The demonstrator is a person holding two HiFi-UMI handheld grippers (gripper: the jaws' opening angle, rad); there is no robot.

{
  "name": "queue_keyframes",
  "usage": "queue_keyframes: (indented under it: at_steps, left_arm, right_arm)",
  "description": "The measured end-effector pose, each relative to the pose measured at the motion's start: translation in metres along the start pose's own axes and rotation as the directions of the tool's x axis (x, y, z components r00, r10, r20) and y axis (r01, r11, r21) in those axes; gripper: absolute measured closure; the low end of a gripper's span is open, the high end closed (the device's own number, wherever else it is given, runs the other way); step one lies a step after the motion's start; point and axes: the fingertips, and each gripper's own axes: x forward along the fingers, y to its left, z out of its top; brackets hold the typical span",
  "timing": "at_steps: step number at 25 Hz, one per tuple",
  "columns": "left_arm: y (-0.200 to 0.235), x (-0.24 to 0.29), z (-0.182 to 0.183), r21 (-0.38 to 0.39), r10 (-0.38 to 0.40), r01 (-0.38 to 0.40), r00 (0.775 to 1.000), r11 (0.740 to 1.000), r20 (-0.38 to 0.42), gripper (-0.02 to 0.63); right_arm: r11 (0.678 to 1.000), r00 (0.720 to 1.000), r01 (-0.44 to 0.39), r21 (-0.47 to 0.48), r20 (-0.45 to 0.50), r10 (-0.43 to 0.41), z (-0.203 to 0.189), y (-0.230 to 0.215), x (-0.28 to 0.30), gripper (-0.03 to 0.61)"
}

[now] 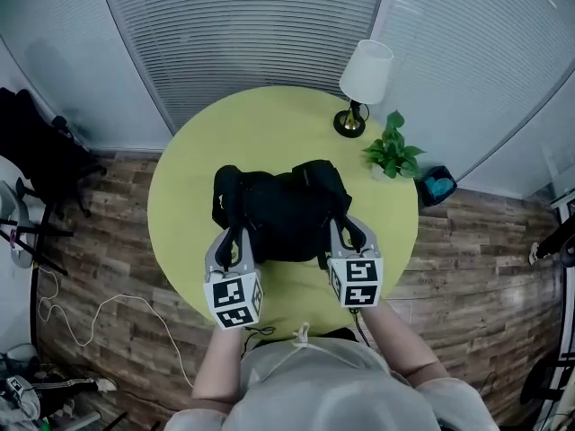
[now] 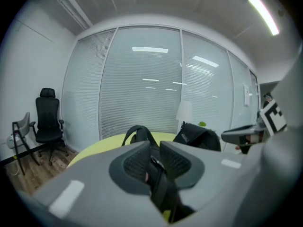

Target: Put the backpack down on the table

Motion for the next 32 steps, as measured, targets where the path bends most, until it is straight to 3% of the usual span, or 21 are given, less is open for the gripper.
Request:
queue_keyframes:
  at_steps: [2, 3, 9, 14, 32]
  left_arm:
    - [-0.005, -0.014, 0.002, 0.002, 0.007, -0.007, 1.0, 1.0, 0.015, 0.595]
    - [-0.008, -0.02, 0.003, 0.006, 0.004, -0.004, 1.0, 1.0, 0.02, 0.607]
    - [-0.033, -0.049, 0.013, 0.058, -0.03, 0.027, 0.998, 0.998, 0.063, 0.607]
    - [-0.048, -0.06, 0.015, 0.053, -0.095, 0.091, 0.993, 0.994, 0.073, 0.607]
    - [-0.052, -0.06, 0.022, 0.009, -0.146, 0.146, 0.986, 0.989, 0.074, 0.607]
  right_arm:
    - [1.0, 1.0, 0.007, 0.017, 0.017, -0.008, -0.001, 0.0, -0.013, 0.576]
    - [1.0, 1.0, 0.006, 0.026, 0.028, -0.006, 0.0, 0.001, -0.018, 0.58]
    - [0.998, 0.99, -0.056, 0.038, 0.132, 0.05, 0.019, 0.012, -0.048, 0.58]
    - [0.987, 0.984, -0.147, 0.069, 0.115, 0.138, 0.017, 0.026, -0.061, 0.581]
    - [0.989, 0.984, -0.149, 0.013, 0.1, 0.147, 0.014, 0.041, -0.06, 0.581]
